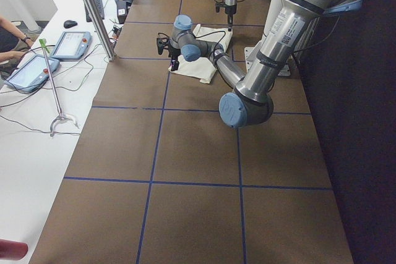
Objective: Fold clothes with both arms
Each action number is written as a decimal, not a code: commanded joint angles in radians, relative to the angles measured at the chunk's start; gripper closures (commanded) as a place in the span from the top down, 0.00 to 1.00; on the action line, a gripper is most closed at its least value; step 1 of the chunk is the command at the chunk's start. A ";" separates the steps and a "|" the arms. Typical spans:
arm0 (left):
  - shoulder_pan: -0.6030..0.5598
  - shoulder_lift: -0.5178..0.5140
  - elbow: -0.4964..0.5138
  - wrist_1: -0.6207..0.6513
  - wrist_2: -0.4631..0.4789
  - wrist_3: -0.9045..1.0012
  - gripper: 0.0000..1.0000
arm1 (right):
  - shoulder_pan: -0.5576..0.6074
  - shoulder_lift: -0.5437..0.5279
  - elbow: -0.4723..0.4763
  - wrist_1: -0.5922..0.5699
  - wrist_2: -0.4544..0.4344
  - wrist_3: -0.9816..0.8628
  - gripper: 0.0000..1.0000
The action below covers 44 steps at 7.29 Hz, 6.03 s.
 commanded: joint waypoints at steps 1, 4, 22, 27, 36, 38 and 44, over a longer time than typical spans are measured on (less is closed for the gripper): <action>0.021 -0.001 0.001 -0.001 0.019 -0.012 1.00 | -0.196 -0.047 0.053 0.001 -0.020 0.149 0.00; 0.053 -0.001 -0.016 -0.002 0.018 -0.049 1.00 | -0.146 -0.034 0.128 0.001 -0.037 0.162 1.00; 0.423 0.064 -0.110 0.164 0.125 -0.521 0.00 | 0.236 0.009 0.111 0.203 -0.024 0.148 1.00; 0.269 0.059 -0.107 0.173 0.125 -0.327 0.00 | 0.236 0.007 0.108 0.205 -0.024 0.148 1.00; 0.026 -0.320 0.640 -0.318 0.187 -0.087 0.00 | 0.233 0.015 0.058 0.205 -0.034 0.158 1.00; 0.023 -0.318 0.642 -0.320 0.188 -0.050 0.00 | 0.233 0.015 0.056 0.203 -0.034 0.155 1.00; -0.065 -0.210 0.359 -0.069 0.064 0.175 1.00 | 0.247 0.148 -0.082 0.121 -0.034 0.080 1.00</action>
